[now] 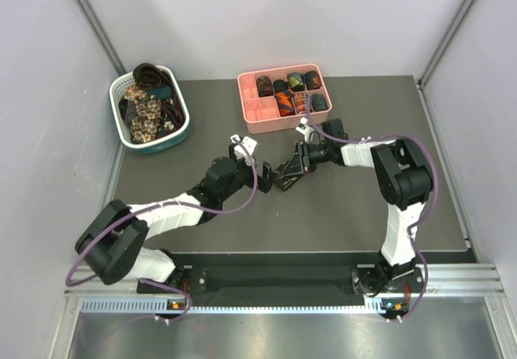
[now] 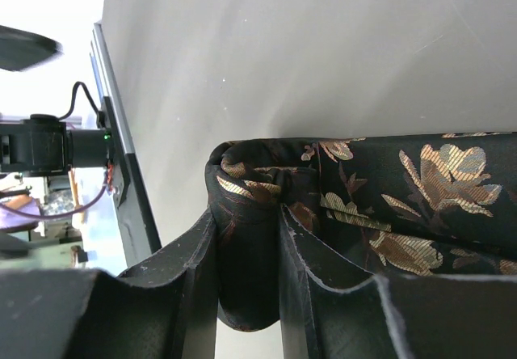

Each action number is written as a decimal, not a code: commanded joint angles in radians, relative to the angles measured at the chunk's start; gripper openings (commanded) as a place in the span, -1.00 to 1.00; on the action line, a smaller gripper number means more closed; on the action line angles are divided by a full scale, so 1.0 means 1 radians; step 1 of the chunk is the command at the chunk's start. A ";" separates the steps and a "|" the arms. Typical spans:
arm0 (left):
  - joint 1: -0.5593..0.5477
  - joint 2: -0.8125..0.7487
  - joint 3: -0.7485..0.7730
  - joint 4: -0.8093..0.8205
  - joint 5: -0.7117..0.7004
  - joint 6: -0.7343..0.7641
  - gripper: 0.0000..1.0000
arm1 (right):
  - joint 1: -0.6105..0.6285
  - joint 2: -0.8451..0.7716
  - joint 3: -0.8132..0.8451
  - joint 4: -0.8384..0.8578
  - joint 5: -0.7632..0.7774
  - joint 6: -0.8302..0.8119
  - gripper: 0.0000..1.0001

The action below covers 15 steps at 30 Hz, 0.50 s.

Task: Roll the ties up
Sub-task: Roll the tie

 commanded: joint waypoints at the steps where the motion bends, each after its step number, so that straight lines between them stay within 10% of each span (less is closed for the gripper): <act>1: -0.004 0.061 0.060 0.023 0.004 -0.006 0.98 | -0.010 0.028 -0.009 -0.016 0.132 -0.059 -1.00; 15: -0.005 0.014 0.003 0.055 0.108 0.080 0.98 | -0.012 0.028 -0.013 -0.010 0.137 -0.065 -1.00</act>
